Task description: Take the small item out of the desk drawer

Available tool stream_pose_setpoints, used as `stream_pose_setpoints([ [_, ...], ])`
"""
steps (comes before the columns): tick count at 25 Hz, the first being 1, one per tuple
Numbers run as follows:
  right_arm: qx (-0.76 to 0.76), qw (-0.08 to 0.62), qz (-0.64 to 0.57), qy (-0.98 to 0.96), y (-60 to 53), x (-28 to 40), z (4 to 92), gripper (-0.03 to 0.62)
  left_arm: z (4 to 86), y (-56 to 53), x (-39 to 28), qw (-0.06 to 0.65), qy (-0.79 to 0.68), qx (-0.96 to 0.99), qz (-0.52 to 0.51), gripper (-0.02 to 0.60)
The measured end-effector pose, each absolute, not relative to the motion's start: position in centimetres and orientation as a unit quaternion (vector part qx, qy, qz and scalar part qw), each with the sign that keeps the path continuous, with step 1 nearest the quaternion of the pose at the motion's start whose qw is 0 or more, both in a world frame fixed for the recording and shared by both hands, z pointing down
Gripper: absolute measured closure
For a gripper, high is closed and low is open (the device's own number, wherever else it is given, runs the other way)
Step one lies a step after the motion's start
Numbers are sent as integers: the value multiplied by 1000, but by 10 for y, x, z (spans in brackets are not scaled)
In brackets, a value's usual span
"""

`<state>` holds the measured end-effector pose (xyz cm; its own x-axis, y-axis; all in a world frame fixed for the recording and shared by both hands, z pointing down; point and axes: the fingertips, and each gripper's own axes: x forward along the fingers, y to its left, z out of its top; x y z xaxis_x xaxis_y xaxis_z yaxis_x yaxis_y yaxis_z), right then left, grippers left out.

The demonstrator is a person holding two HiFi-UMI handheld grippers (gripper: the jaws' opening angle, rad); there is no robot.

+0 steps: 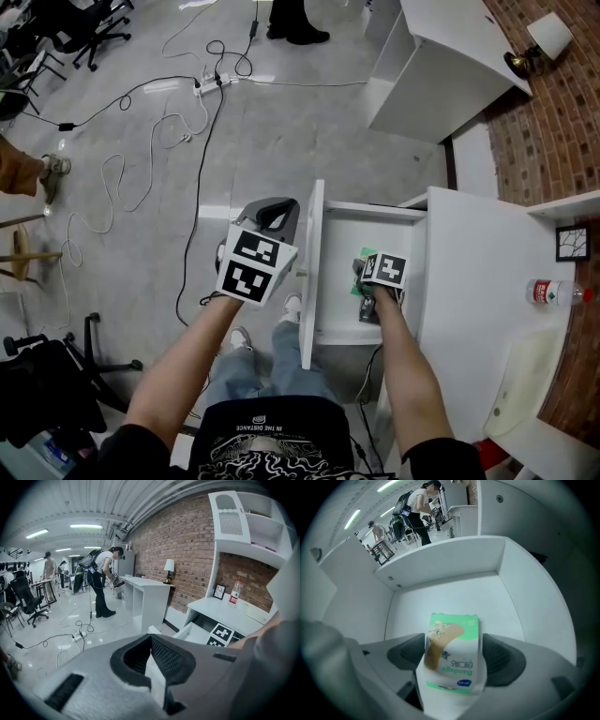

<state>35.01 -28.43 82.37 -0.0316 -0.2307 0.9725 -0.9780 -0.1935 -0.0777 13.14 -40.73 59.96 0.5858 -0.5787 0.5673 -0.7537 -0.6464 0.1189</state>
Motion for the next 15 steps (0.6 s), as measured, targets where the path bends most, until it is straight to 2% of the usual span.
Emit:
stream_pose_setpoints([
  [3, 585, 387, 497, -510, -283, 352, 823, 240, 599, -408, 127, 176, -385, 871, 248, 577],
  [9, 575, 393, 500, -514, -278, 350, 820, 246, 592, -408, 118, 175, -389, 870, 247, 577],
  [15, 588, 367, 483, -535, -290, 342, 788, 247, 577, -408, 111, 168, -388, 873, 242, 577],
])
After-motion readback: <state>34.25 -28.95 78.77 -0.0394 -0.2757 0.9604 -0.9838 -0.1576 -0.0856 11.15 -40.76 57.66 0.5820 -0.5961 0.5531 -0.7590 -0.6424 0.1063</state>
